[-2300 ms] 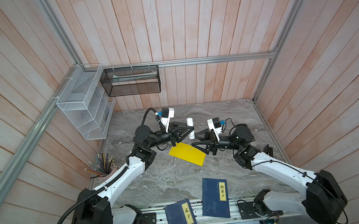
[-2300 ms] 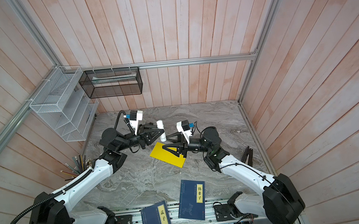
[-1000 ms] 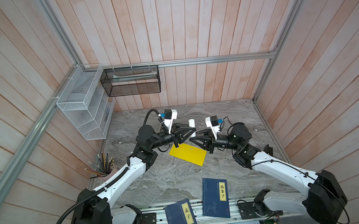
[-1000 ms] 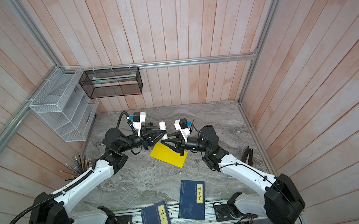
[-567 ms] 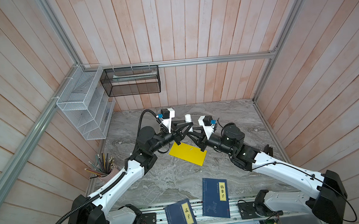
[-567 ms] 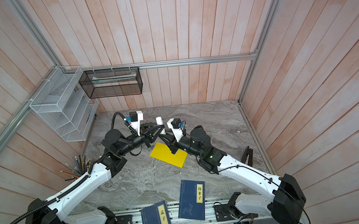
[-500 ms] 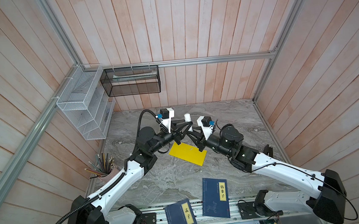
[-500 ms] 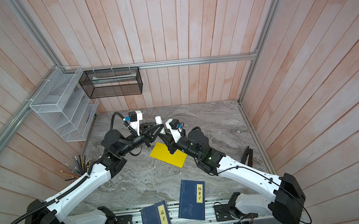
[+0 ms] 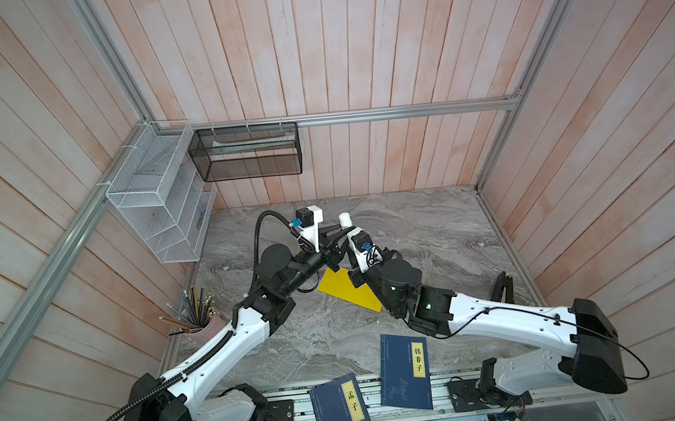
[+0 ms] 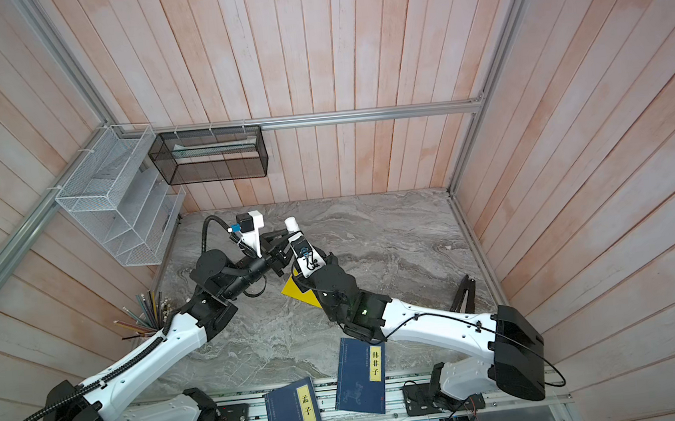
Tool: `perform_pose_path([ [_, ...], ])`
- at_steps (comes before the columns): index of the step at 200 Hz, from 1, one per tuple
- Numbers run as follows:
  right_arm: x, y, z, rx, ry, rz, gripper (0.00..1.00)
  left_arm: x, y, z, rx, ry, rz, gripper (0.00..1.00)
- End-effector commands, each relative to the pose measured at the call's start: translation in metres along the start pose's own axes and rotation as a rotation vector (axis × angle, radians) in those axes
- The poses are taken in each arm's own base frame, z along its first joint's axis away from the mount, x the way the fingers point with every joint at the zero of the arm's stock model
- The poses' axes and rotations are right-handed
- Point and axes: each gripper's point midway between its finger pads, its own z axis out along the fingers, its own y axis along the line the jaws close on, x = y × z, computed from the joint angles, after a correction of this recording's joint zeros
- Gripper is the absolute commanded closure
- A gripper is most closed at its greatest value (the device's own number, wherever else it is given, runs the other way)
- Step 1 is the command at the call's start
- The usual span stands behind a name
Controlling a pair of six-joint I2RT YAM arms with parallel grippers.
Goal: Place the letter into the envelope and seal it
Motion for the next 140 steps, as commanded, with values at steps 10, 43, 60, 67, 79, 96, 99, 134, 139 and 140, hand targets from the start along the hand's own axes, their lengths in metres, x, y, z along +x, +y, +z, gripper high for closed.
perform_pose_path([
  [10,-0.004,0.013,-0.007,-0.007,-0.004,-0.069,0.77,-0.005,0.01,-0.005,-0.076,-0.034,0.025,1.0],
  [43,-0.012,0.018,-0.016,-0.097,-0.016,-0.044,0.42,-0.003,0.012,-0.007,-0.089,-0.025,0.027,1.0],
  [60,-0.015,0.02,-0.021,-0.183,-0.015,-0.009,0.31,-0.002,0.012,-0.006,-0.084,-0.016,0.023,1.0],
  [67,-0.014,0.021,-0.025,-0.22,-0.016,0.002,0.28,-0.002,0.011,-0.006,-0.082,-0.011,0.021,1.0],
  [79,-0.014,0.019,-0.029,-0.277,-0.011,0.025,0.26,-0.002,0.011,-0.007,-0.075,-0.004,0.018,1.0],
  [96,-0.014,0.011,-0.039,-0.343,-0.02,0.059,0.26,-0.003,0.011,-0.007,-0.062,0.0,0.01,1.0],
  [99,-0.013,0.01,-0.04,-0.352,-0.021,0.062,0.26,-0.003,0.012,-0.007,-0.059,0.0,0.007,1.0],
  [134,-0.006,-0.019,-0.05,-0.401,-0.048,0.133,0.29,-0.003,0.002,-0.001,0.01,0.015,-0.014,1.0],
  [139,-0.006,-0.022,-0.052,-0.413,-0.055,0.143,0.3,-0.002,0.001,-0.001,0.019,0.019,-0.015,1.0],
  [140,-0.006,-0.023,-0.052,-0.415,-0.056,0.145,0.3,-0.002,0.001,-0.001,0.021,0.02,-0.015,1.0],
])
